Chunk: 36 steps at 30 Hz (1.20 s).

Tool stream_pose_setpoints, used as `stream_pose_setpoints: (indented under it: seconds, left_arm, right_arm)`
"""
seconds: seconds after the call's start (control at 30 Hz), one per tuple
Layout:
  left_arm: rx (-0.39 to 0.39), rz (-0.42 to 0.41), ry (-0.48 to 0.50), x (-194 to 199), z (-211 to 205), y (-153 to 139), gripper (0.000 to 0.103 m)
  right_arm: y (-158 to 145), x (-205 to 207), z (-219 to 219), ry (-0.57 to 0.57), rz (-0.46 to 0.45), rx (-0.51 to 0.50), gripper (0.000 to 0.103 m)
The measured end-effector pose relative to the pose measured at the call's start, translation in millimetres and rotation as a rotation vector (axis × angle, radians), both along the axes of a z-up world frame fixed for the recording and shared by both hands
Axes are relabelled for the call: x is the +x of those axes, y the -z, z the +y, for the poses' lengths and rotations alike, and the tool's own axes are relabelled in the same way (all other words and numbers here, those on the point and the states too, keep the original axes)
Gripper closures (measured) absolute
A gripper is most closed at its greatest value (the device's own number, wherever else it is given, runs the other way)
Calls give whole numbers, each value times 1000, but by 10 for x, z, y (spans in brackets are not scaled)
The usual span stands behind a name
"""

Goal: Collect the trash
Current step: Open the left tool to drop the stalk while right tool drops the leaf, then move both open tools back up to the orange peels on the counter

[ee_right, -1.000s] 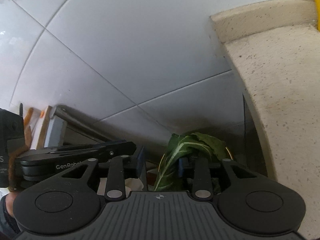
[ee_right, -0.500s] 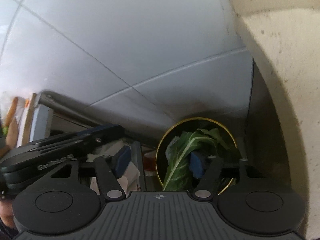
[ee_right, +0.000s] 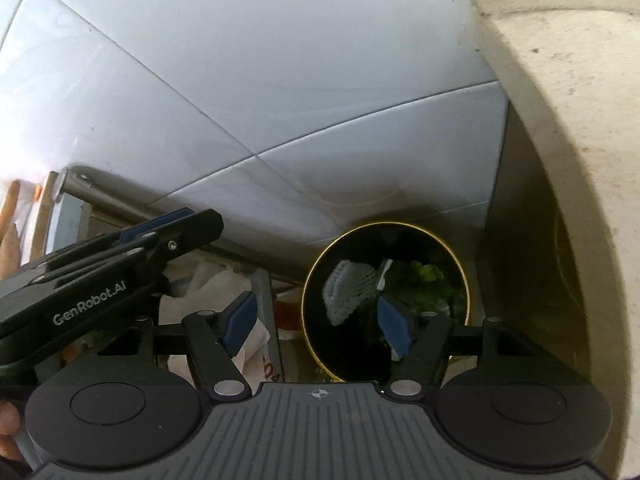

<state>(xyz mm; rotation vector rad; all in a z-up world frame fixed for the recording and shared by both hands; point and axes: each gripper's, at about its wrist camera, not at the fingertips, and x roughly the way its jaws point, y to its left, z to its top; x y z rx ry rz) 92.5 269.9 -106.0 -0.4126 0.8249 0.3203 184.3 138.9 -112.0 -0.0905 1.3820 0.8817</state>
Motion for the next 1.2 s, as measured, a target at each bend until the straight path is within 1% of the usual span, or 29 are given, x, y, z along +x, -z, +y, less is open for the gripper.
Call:
stream_pose_setpoints:
  seconds: [0.17, 0.3, 0.4, 0.6, 0.73, 0.87, 0.93, 1.0, 1.07, 1.2]
  left_arm:
    - [35, -4, 28, 12, -82, -24, 83]
    - [62, -9, 44, 7, -164, -63, 79]
    - [85, -12, 56, 5, -247, -115, 79]
    - [113, -32, 99, 15, -460, -285, 77]
    - [135, -59, 149, 86, -644, -447, 75]
    - [153, -106, 233, 194, -909, -647, 70]
    - [147, -130, 290, 273, -1074, -725, 67]
    - [138, -144, 348, 371, -1240, -768, 67]
    - [137, -158, 412, 499, -1430, -807, 66]
    - [120, -176, 538, 710, -1851, -850, 66]
  right_arm:
    - [-149, -4, -141, 33, -52, 8, 30]
    - [-284, -26, -292, 52, -83, 26, 30]
    - [-393, -57, -423, 66, -103, 38, 30]
    - [-588, -101, -659, 84, -152, 66, 30]
    - [-748, -113, -846, 118, -185, 97, 29]
    - [-916, -132, -1141, 175, -251, 117, 29]
    - [-1017, -150, -1364, 219, -298, 126, 28]
    - [-1118, -181, -1642, 281, -347, 125, 27]
    - [-1181, -223, -1916, 343, -397, 105, 27]
    - [-1271, -333, -2516, 493, -497, 14, 26]
